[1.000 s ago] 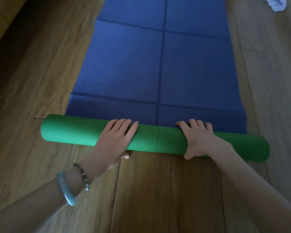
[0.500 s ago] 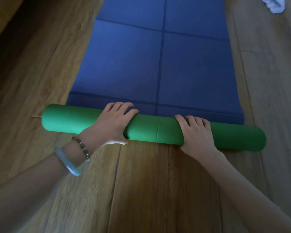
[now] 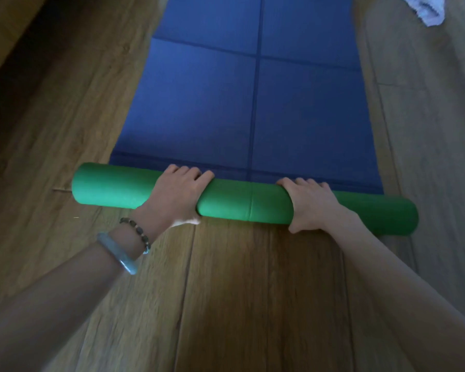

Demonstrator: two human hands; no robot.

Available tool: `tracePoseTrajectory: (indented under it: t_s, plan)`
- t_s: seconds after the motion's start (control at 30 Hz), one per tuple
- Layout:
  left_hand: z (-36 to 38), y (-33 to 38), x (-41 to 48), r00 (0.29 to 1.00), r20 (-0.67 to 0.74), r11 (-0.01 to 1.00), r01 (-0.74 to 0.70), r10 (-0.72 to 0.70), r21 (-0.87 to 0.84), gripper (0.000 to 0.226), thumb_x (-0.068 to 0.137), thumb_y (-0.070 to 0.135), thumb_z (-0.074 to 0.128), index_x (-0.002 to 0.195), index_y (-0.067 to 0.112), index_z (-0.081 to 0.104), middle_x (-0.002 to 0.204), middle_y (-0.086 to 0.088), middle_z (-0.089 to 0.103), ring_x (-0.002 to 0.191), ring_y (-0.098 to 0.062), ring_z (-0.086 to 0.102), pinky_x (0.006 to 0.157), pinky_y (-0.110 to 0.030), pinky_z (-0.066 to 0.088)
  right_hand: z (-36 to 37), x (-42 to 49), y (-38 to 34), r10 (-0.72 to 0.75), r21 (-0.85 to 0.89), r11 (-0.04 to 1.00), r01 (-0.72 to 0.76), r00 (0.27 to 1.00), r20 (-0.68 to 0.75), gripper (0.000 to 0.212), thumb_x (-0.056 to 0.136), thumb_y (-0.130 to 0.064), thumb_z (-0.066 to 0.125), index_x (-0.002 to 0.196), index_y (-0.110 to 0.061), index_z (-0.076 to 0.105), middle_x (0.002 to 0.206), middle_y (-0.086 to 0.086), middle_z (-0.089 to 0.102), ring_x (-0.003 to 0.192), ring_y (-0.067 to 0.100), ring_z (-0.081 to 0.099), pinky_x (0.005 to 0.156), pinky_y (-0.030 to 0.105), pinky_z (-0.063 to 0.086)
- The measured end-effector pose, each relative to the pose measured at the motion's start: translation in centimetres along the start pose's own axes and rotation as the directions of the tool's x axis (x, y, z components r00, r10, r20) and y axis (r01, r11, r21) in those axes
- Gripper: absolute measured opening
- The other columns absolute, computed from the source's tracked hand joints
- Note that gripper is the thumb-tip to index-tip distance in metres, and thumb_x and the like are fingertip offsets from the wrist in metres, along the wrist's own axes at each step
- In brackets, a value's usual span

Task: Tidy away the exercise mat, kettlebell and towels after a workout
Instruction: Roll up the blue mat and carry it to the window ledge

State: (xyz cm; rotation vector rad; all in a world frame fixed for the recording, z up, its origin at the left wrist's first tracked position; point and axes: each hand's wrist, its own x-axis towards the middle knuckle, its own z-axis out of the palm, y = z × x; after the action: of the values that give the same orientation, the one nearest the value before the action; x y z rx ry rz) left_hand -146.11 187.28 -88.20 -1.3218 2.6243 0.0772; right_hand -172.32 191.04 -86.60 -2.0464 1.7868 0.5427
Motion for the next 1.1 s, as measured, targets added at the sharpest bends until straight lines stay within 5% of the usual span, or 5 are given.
tracePoseTrajectory:
  t_s: [0.33, 0.63, 0.77, 0.97, 1.1]
  plan:
    - [-0.2, 1.9, -4.5, 0.956, 0.278, 0.995, -0.099, 0.094, 0.001, 0.085, 0.057, 0.053, 0.072, 0.126, 0.031, 0.029, 0.113, 0.006, 0.052, 0.105, -0.016, 0.052, 0.087, -0.032, 0.030, 2.9, -5.5, -1.8, -0.062, 0.044, 0.998, 0.055, 0.979, 0.194, 0.099, 0.062, -0.038, 0.075, 0.141, -0.029, 0.015, 0.131, 0.005, 0.031, 0.123, 0.026, 0.032, 0.107, 0.043, 0.024]
    - [-1.7, -0.4, -0.4, 0.776, 0.607, 0.898, 0.130, 0.172, -0.420, 0.070, 0.049, 0.039, 0.086, 0.102, 0.034, 0.040, 0.090, 0.013, 0.053, 0.081, -0.007, 0.053, 0.063, -0.026, 0.042, 2.7, -4.9, -1.5, -0.035, 0.025, 0.999, 0.033, 0.997, 0.066, 0.098, 0.060, -0.049, 0.074, 0.138, -0.027, 0.018, 0.126, 0.004, 0.032, 0.119, 0.024, 0.033, 0.104, 0.042, 0.028]
    - [-1.1, -0.8, -1.1, 0.887, 0.441, 0.939, 0.026, 0.136, -0.344, 0.085, 0.041, 0.065, 0.077, 0.113, 0.035, 0.044, 0.111, 0.015, 0.036, 0.101, -0.008, 0.036, 0.089, -0.030, 0.041, 1.8, -3.9, -1.2, -0.041, 0.044, 0.998, 0.035, 0.987, 0.156, 0.096, 0.058, -0.047, 0.076, 0.135, -0.027, 0.022, 0.120, 0.002, 0.034, 0.115, 0.023, 0.034, 0.103, 0.043, 0.029]
    - [0.1, -0.1, -4.8, 0.997, -0.002, 0.990, -0.077, 0.077, -0.118, 0.110, 0.051, 0.088, 0.053, 0.136, 0.018, 0.042, 0.121, 0.000, 0.057, 0.108, -0.022, 0.055, 0.094, -0.034, 0.036, -0.5, -1.9, -0.5, -0.037, 0.152, 0.988, -0.024, 0.923, 0.383, 0.099, 0.056, -0.040, 0.082, 0.136, -0.030, 0.024, 0.111, -0.004, 0.033, 0.112, 0.020, 0.036, 0.098, 0.042, 0.035]
    - [1.8, 0.9, -4.9, 0.992, -0.090, 0.996, -0.092, 0.092, 0.007, 0.123, 0.033, 0.071, 0.080, 0.133, 0.011, 0.041, 0.111, -0.013, 0.064, 0.097, -0.030, 0.062, 0.087, -0.043, 0.048, -1.4, -0.9, -0.1, -0.046, 0.201, 0.978, -0.058, 0.879, 0.475, 0.100, 0.057, -0.038, 0.084, 0.138, -0.029, 0.025, 0.115, -0.005, 0.037, 0.110, 0.018, 0.040, 0.095, 0.043, 0.043]
